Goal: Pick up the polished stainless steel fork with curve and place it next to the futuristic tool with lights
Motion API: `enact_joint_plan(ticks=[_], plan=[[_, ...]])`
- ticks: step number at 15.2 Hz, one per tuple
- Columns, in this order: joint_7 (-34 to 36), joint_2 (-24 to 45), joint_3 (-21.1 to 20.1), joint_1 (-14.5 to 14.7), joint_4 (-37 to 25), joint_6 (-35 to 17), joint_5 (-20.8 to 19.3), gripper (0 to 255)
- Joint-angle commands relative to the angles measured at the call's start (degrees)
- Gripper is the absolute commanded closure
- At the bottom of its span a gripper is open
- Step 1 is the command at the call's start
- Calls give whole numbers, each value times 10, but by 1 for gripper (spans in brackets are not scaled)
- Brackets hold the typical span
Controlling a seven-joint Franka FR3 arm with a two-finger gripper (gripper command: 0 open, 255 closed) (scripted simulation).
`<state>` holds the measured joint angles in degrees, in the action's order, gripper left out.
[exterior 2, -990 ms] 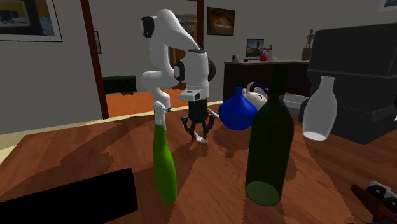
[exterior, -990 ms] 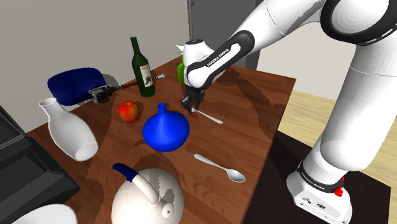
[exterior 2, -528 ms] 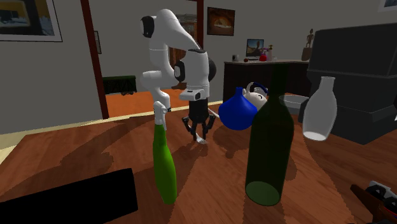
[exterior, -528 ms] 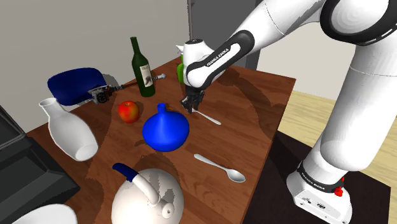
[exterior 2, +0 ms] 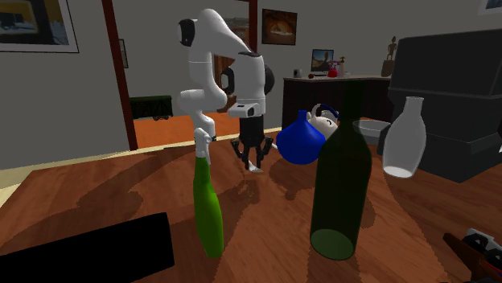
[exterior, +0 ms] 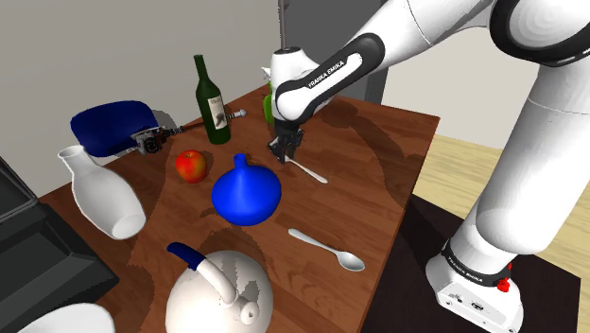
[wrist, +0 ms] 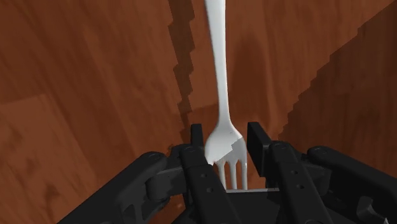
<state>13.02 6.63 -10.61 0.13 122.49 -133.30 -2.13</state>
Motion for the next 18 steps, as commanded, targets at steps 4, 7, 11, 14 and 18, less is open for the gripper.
enact_joint_plan(ticks=[4, 7, 11, 14, 18], plan=[[-4, -19, -1, -1, -18, 37, 6, 255], [-6, -29, -1, -1, -30, 59, 8, 255], [-8, -42, -1, -1, -47, 88, 12, 255], [-10, -50, -1, -2, -61, 110, 14, 255], [-16, -38, 2, -5, -98, 135, 12, 255]])
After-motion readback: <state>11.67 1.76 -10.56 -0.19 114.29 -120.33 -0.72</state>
